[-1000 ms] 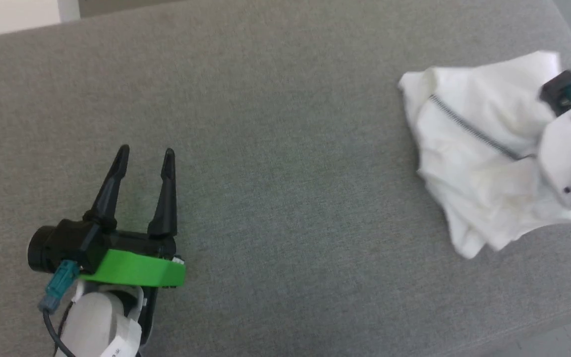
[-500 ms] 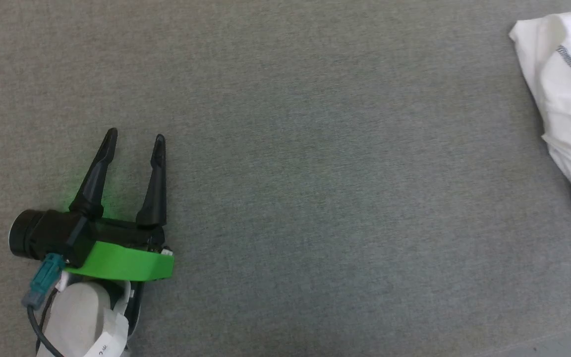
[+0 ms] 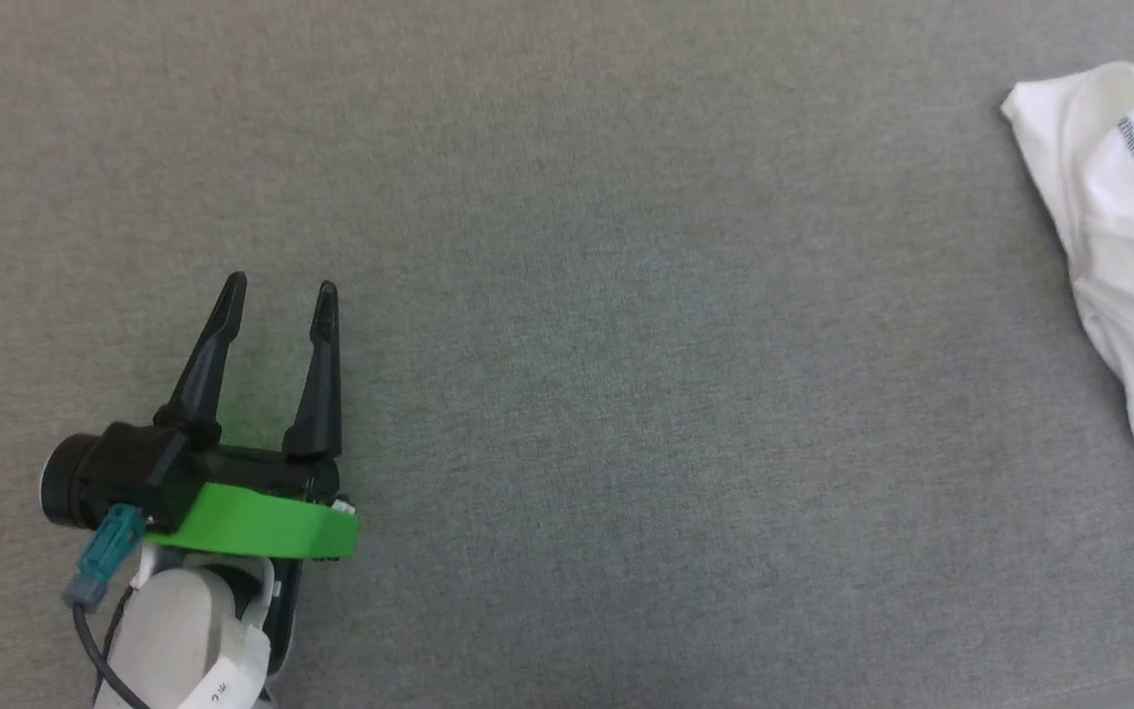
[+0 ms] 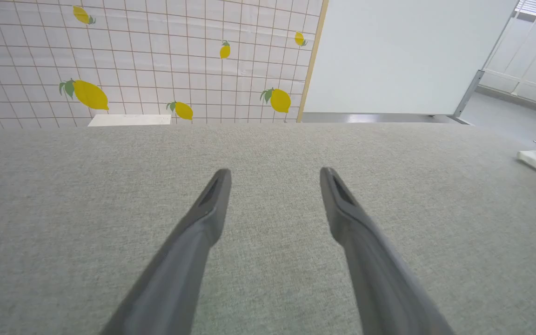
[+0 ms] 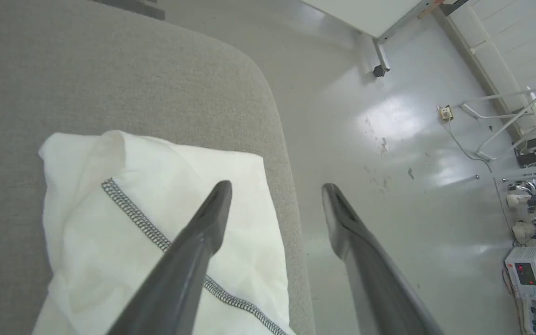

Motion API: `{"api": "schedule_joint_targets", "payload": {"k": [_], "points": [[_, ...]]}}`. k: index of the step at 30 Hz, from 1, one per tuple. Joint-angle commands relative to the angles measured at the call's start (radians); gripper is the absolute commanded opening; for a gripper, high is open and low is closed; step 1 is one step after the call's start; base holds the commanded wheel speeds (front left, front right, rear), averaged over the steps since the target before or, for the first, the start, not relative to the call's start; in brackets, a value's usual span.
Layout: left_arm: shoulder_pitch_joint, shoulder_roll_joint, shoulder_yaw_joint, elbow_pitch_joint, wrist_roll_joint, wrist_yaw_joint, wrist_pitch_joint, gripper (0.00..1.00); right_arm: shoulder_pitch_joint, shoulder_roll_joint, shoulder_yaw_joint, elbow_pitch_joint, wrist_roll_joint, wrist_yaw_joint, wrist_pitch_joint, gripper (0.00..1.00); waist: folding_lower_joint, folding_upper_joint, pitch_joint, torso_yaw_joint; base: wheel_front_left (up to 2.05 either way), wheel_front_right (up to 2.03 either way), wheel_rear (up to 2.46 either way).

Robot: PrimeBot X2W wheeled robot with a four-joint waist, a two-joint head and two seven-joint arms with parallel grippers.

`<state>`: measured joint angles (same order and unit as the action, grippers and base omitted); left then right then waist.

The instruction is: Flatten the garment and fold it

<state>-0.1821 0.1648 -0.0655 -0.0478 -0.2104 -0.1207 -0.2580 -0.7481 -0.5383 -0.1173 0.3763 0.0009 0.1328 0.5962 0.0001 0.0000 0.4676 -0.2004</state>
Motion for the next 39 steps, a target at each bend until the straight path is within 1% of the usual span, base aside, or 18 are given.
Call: {"api": "schedule_joint_targets", "payload": {"k": [1,6,8,10,12,14,15,18,20,21,23,25,28,32,39], "points": [[0.014,-0.007,0.013,0.0,-0.004,0.008,-0.004,1.0,-0.015,0.013,0.01,-0.031,0.007,-0.002,-0.032,1.0,-0.0001,0.0,-0.105,0.023,0.0,0.0,0.0],[0.042,-0.029,0.05,0.0,-0.004,0.025,-0.004,1.0,-0.009,0.063,0.041,-0.139,0.104,-0.002,-0.19,1.0,-0.0001,0.0,-0.22,0.059,0.0,0.0,0.0],[0.053,-0.037,0.061,0.0,-0.001,0.032,-0.004,1.0,0.006,0.084,0.053,-0.186,0.138,-0.002,-0.287,1.0,-0.0001,0.0,-0.26,0.081,0.0,0.0,0.0],[0.062,-0.045,0.075,0.003,-0.002,0.041,-0.004,1.0,0.033,0.128,0.054,-0.222,0.177,-0.002,-0.378,1.0,-0.0001,0.0,-0.294,0.102,0.0,0.0,0.0],[0.076,-0.052,0.092,0.009,-0.001,0.062,-0.004,1.0,0.067,0.178,0.047,-0.258,0.202,-0.002,-0.476,1.0,-0.0001,0.0,-0.321,0.118,0.0,0.0,0.0],[0.087,-0.059,0.112,0.016,-0.004,0.083,-0.004,1.0,0.108,0.243,0.028,-0.282,0.212,-0.002,-0.564,1.0,-0.0001,0.0,-0.342,0.13,0.0,0.0,0.0],[0.094,-0.061,0.119,0.017,-0.002,0.093,-0.004,1.0,0.131,0.289,0.011,-0.291,0.217,-0.002,-0.609,1.0,-0.0001,0.0,-0.353,0.135,0.0,0.0,0.0],[0.106,-0.067,0.129,0.02,0.002,0.112,-0.004,1.0,0.209,0.409,-0.017,-0.305,0.202,-0.002,-0.706,1.0,-0.0001,0.0,-0.378,0.156,0.0,0.0,0.0],[0.106,-0.07,0.129,0.024,0.001,0.114,-0.004,1.0,0.269,0.46,-0.036,-0.307,0.202,-0.002,-0.756,1.0,-0.0001,0.0,-0.394,0.174,0.0,0.0,0.0],[0.107,-0.071,0.129,0.028,0.001,0.115,-0.004,1.0,0.294,0.473,-0.044,-0.309,0.206,-0.002,-0.776,1.0,-0.0001,0.0,-0.397,0.18,0.0,0.0,0.0],[0.104,-0.074,0.132,0.033,0.0,0.119,-0.004,1.0,0.35,0.486,-0.038,-0.307,0.21,-0.002,-0.808,1.0,-0.0001,0.0,-0.403,0.191,0.0,0.0,0.0],[0.102,-0.076,0.13,0.043,0.001,0.122,-0.004,1.0,0.399,0.487,-0.012,-0.286,0.255,-0.002,-0.832,1.0,-0.0001,0.0,-0.408,0.201,0.0,0.0,0.0],[0.099,-0.079,0.124,0.072,0.004,0.131,-0.003,1.0,0.463,0.488,0.023,-0.249,0.29,-0.002,-0.851,1.0,-0.0001,0.0,-0.417,0.212,0.0,0.0,0.0],[0.093,-0.085,0.108,0.118,0.002,0.136,-0.003,1.0,0.527,0.488,0.058,-0.219,0.29,-0.002,-0.857,1.0,-0.0001,0.0,-0.432,0.218,0.0,0.0,0.0],[0.082,-0.09,0.061,0.213,0.017,0.131,-0.003,1.0,0.636,0.488,0.067,-0.222,0.279,-0.002,-0.858,1.0,-0.0001,0.0,-0.458,0.225,0.0,0.0,0.0]]}}
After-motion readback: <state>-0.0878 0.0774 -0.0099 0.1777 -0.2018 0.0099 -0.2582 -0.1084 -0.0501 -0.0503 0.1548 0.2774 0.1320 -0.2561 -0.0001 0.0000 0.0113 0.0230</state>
